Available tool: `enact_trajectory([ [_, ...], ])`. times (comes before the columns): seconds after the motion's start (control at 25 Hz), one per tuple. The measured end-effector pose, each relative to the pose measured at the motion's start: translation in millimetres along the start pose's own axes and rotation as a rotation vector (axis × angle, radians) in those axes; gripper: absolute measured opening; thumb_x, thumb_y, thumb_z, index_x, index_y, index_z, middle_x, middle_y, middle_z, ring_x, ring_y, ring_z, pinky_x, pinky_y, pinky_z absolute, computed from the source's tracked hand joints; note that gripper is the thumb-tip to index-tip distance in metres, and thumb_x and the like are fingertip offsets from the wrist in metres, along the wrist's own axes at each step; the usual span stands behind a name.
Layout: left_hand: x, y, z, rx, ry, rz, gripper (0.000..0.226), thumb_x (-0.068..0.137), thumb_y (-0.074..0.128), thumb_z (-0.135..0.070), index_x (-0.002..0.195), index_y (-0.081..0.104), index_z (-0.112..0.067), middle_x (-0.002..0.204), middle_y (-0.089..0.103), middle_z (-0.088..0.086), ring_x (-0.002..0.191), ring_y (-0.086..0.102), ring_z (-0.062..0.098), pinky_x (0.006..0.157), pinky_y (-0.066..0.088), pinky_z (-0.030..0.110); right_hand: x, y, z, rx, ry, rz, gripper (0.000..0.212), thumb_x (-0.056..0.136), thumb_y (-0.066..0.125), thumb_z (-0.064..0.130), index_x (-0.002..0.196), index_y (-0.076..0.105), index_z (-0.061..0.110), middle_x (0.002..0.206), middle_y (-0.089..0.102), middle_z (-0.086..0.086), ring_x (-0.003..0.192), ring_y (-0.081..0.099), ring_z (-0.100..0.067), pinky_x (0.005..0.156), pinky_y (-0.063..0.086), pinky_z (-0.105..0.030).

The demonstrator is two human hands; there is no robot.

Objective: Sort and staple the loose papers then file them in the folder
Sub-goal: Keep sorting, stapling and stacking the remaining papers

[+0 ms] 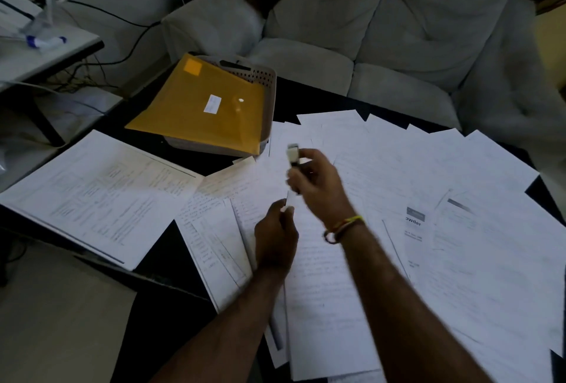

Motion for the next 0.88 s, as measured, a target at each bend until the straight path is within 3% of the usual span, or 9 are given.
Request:
enact_trajectory([
  [0.08, 0.3, -1.8, -3.4, -0.086, 0.007, -0.007, 0.021, 0.098, 0.052, -0.027, 0.113, 0.064, -0.018, 0.090, 0.072, -0.002, 0.080, 0.065, 0.011, 0.069, 0.044, 0.013, -1.5, -15.9, -18.7, -0.160, 0.072, 0.106, 0.029, 0.094, 0.055, 0.010, 0.122, 0.048, 0.015, 0.099, 0.061, -0.001, 0.082, 0.061, -0.015, 0.071, 0.054, -0.035],
  [0.16, -0.5, -3.9, -4.7, -0.095, 0.035, -0.001, 0.016, 0.097, 0.054, -0.025, 0.109, 0.064, -0.020, 0.081, 0.071, -0.004, 0.069, 0.062, 0.007, 0.060, 0.043, 0.008, -3.6, -29.4, -39.1, -0.354, 0.054, 0.201, 0.031, 0.093, 0.056, 0.021, 0.121, 0.044, 0.017, 0.113, 0.060, -0.005, 0.093, 0.060, -0.017, 0.077, 0.050, -0.036],
  [0.28, -0.1, -4.0, -3.8, -0.127, 0.053, 0.008, 0.015, 0.097, 0.055, -0.029, 0.108, 0.063, -0.022, 0.081, 0.070, -0.006, 0.070, 0.063, 0.006, 0.062, 0.050, 0.016, -8.2, -12.6, -42.3, -0.885, -0.097, 0.323, 0.056, 0.086, 0.046, 0.067, 0.125, 0.043, 0.028, 0.112, 0.061, -0.004, 0.098, 0.061, -0.024, 0.083, 0.049, -0.043],
  [0.4, 0.9, -2.0, -4.6, -0.108, 0.080, -0.011, 0.018, 0.098, 0.054, -0.029, 0.108, 0.064, -0.018, 0.090, 0.070, -0.007, 0.080, 0.063, 0.005, 0.069, 0.053, 0.019, 2.0, -10.9, -31.3, -1.180, -0.248, 0.327, 0.062, 0.082, 0.031, 0.077, 0.124, 0.047, 0.035, 0.101, 0.058, 0.000, 0.090, 0.062, -0.026, 0.082, 0.045, -0.040],
  [0.52, 1.3, 0.3, -3.3, -0.092, 0.106, -0.025, 0.019, 0.097, 0.055, -0.026, 0.109, 0.065, -0.015, 0.094, 0.071, -0.005, 0.083, 0.064, 0.007, 0.072, 0.056, 0.023, 6.9, -10.4, -35.3, -1.289, -0.360, 0.426, 0.059, 0.081, 0.045, 0.075, 0.126, 0.050, 0.036, 0.099, 0.057, 0.002, 0.089, 0.061, -0.023, 0.083, 0.039, -0.039],
  [0.68, -0.4, 2.7, -3.6, -0.085, 0.122, -0.012, 0.019, 0.097, 0.056, -0.027, 0.110, 0.065, -0.016, 0.096, 0.071, -0.005, 0.086, 0.065, 0.007, 0.075, 0.057, 0.024, 12.9, -0.4, -29.2, -1.336, -0.486, 0.507, 0.060, 0.077, 0.044, 0.079, 0.120, 0.054, 0.038, 0.096, 0.056, 0.005, 0.084, 0.058, -0.018, 0.082, 0.034, -0.038],
  [0.88, -1.2, 3.4, 2.8, -0.079, 0.030, -0.009, 0.017, 0.093, 0.061, -0.030, 0.101, 0.061, -0.016, 0.090, 0.071, -0.005, 0.079, 0.065, 0.008, 0.072, 0.058, 0.028, 10.0, 11.8, -24.6, -1.342, -0.550, 0.577, 0.048, 0.084, 0.049, 0.068, 0.118, 0.056, 0.035, 0.102, 0.057, 0.005, 0.086, 0.058, -0.020, 0.083, 0.033, -0.040],
])
Point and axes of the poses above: each hand's wrist, its own x-axis towards the middle knuckle, its own y-axis out of the palm, z = x × y, the point moved 7 cm from there along x, towards the middle knuckle
